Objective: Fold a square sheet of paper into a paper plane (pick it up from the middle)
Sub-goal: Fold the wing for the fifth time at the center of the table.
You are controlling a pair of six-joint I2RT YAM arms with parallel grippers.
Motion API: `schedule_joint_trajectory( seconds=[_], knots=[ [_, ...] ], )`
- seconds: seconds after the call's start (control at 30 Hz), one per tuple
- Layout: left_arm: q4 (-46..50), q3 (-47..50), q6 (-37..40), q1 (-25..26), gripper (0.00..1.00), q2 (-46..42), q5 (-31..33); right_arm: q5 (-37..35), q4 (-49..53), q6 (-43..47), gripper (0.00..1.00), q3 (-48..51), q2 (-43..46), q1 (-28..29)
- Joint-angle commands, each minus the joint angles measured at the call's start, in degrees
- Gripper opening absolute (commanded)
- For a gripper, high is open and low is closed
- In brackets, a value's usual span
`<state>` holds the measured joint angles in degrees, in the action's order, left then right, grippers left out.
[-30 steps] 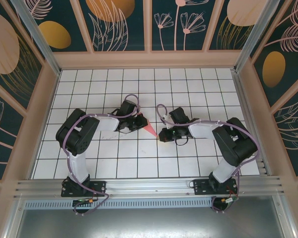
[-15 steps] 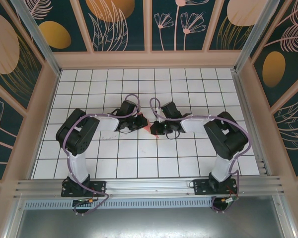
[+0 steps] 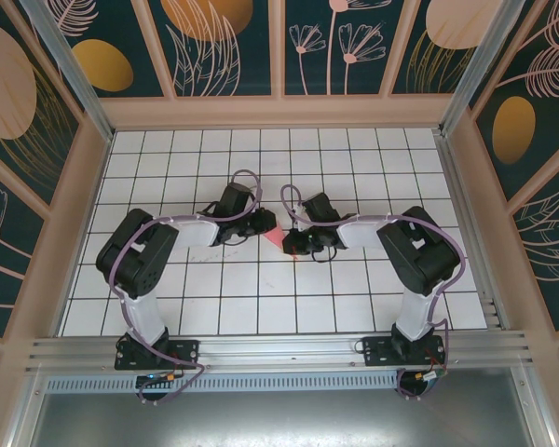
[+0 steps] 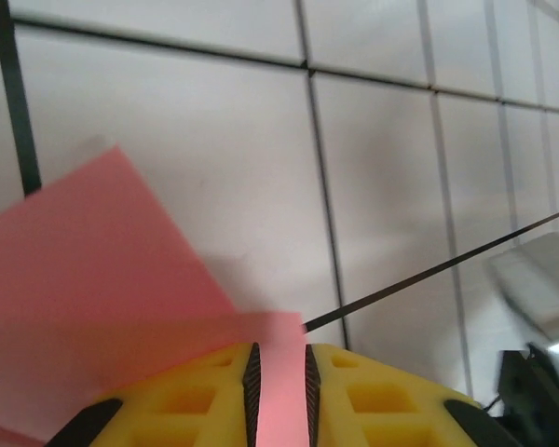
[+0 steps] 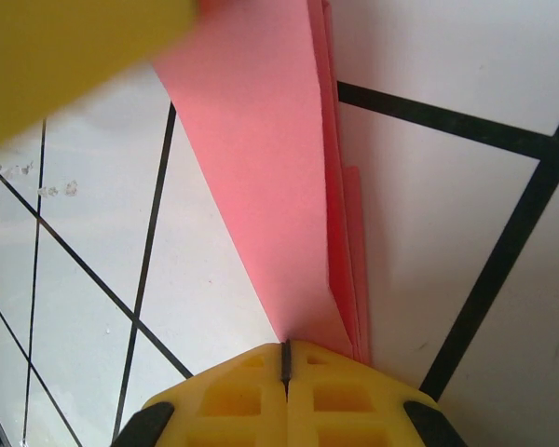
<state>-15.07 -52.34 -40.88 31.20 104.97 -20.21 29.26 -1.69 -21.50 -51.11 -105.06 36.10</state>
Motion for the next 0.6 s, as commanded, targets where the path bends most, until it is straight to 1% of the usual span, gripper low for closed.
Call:
schedule_joint_trajectory(
  seconds=[0.0,0.07,0.27,0.43,0.57],
  knots=[
    [-2.82,0.61,2.13,-0.26,0.24,-1.41,2.51,-2.71,1.65,-0.48,0.0,1.46,-3.35,-0.28],
    [-1.33,0.18,2.47,-0.18,0.24,-0.29,3.75,-2.8,1.82,-0.48,0.0,1.28,-3.65,-0.27],
    [-2.33,0.22,0.84,-0.22,0.24,1.77,2.55,-2.91,2.0,-0.73,0.0,1.24,-4.53,-0.25],
    [0.56,-0.44,-0.3,-0.25,0.22,2.99,6.91,-3.22,2.25,-0.83,0.0,1.15,-4.91,-0.24],
    [0.38,0.67,-2.05,-0.29,0.21,3.49,8.9,-3.22,2.47,-0.87,0.0,1.13,-5.18,-0.26]
  ],
)
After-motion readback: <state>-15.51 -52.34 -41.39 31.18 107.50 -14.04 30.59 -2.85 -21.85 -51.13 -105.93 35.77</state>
